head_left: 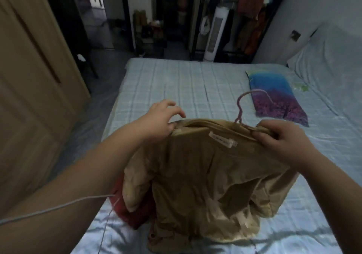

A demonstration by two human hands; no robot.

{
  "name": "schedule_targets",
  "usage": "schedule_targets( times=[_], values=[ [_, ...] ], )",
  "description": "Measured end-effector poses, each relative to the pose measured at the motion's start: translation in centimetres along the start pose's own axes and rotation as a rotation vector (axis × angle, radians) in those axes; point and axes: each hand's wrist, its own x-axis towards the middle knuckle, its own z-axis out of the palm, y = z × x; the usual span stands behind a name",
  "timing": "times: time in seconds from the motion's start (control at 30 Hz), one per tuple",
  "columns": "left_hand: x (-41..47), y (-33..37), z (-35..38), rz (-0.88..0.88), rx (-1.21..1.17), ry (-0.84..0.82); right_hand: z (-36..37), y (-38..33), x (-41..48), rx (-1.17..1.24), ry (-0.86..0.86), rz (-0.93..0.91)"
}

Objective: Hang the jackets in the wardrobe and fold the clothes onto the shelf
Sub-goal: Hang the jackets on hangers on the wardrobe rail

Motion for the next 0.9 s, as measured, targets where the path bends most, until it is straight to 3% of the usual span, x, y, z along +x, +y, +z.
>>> schedule_targets(
  times=[0.1, 0.2, 0.3, 0.37, 0.47, 0.57, 0.67, 0.9],
  values=[
    [-1.3, 4.6, -2.6, -0.143, -0.211, -0.132, -1.3, 1.3, 0.1, 0.055, 0.042, -0.021],
    [-2.1, 9.6, -2.8, -0.122, -0.155, -0.133, -2.7, 1.3, -0.3, 0.07, 0.024, -0.084],
    [-2.1, 13.1, -2.7, -0.083, 0.033, 0.107, -4.2, 1.1, -0.8, 0.079, 0.002, -0.131],
    [-2.7, 14.9, -3.6, -0.022, -0.097, 0.236, -5.2, 1.2, -1.2, 0.083, -0.015, -0.162],
    [-3.8, 16.5, -4.6, -0.058, -0.45, 0.058, -6.6, 1.2, -1.5, 0.083, -0.047, -0.213],
    [-4.9, 17.8, -5.5, -0.135, -0.27, -0.078, -7.8, 0.9, -1.2, 0.028, -0.023, -0.266],
    [-6.3, 18.7, -6.9, -0.215, -0.245, -0.201, -8.0, 0.4, -0.7, -0.011, 0.013, -0.262],
    [-9.7, 17.9, -7.2, -0.388, -0.061, -0.179, -6.7, -2.3, -0.5, 0.039, -0.059, -0.374]
  ],
)
